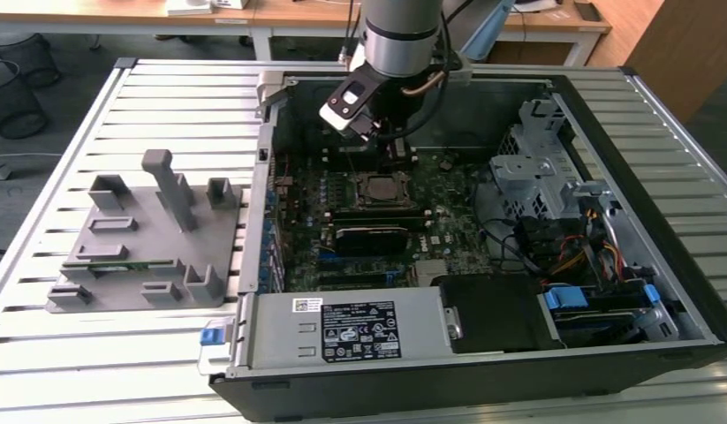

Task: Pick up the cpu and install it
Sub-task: 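Install the first cpu locking lever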

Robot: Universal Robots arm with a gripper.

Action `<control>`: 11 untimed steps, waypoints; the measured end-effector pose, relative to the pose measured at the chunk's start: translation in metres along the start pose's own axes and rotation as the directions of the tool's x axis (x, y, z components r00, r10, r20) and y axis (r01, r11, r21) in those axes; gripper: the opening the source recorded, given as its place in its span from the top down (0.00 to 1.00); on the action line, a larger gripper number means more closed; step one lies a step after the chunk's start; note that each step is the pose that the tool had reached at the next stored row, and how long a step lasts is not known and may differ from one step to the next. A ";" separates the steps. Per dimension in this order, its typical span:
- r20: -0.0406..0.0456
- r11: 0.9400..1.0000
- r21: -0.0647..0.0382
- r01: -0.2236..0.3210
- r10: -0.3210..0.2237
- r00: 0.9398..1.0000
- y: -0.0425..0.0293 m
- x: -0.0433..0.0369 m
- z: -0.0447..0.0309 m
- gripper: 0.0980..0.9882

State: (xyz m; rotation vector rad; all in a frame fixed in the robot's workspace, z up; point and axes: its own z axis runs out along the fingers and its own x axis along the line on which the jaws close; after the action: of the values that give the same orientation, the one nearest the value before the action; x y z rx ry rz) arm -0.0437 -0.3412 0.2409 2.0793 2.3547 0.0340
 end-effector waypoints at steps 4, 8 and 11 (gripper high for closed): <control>0.000 1.000 0.000 0.002 -0.002 1.000 0.0000 0.0000 -0.0003 0.99; 0.000 1.000 0.000 0.018 -0.018 1.000 0.0000 0.0000 -0.0004 0.99; 0.000 1.000 0.000 0.028 -0.028 1.000 0.0000 0.0000 -0.0004 0.99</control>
State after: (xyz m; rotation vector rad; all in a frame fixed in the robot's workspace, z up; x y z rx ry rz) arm -0.0437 -0.3412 0.2413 2.0464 2.3838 0.0339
